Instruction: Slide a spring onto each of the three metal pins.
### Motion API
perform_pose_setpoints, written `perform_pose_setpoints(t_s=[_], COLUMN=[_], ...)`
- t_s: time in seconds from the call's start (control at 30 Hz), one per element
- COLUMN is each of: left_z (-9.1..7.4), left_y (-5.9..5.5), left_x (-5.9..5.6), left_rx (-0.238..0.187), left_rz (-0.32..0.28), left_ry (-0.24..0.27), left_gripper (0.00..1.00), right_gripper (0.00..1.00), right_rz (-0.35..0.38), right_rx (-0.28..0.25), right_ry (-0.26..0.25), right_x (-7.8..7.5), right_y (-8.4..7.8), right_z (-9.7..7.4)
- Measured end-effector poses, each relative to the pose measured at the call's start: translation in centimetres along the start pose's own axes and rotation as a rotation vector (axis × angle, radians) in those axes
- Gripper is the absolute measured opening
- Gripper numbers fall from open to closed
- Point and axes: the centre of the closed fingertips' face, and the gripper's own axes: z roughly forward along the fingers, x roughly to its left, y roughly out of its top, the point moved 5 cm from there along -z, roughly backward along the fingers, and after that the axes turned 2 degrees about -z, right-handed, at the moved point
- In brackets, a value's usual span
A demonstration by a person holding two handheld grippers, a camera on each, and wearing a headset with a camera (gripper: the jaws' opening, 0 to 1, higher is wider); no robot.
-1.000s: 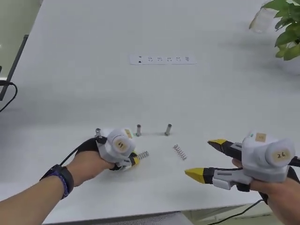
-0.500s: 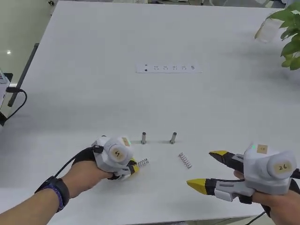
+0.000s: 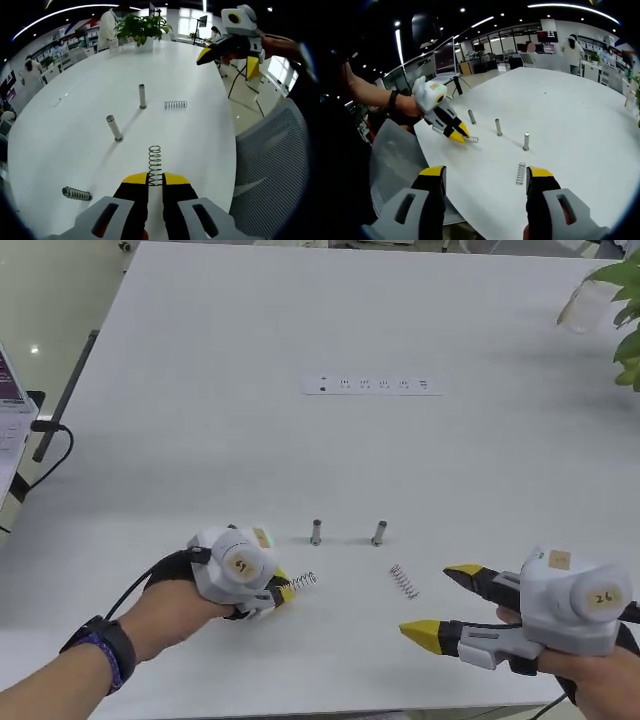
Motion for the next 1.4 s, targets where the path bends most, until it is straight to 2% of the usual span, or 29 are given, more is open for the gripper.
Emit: perform_pose_setpoints(t_s=[0.4,0.7,1.03,1.4], left_z=[-1.6,-2.3,-2.8,-3.4], left_y=[0.2,0.5,0.8,2.0], left_x=[-0.2,-1.7,-2.7,-4.1], left_rx=[-0.024,-0.042,-0.062,-0.099], left_rz=[0.002,0.003,-0.001,0.010], left_ry=[0.025,0.022,0.028,0.024], left_gripper=[0.02,0.02,0.02,0.02], right_gripper=[0.63,0.61,0.60,0.58], right_rz=[-0.020,-0.035,-0.052,-0.064], right_rx=[0.011,0.013,0.013,0.019], right_ry=[0.033,0.066,0.107,0.156], right_x=[0.4,0.7,1.5,2.3], right_y=[0.3,0.6,1.1,1.3], right_z=[0.9,1.9,2.9,3.8])
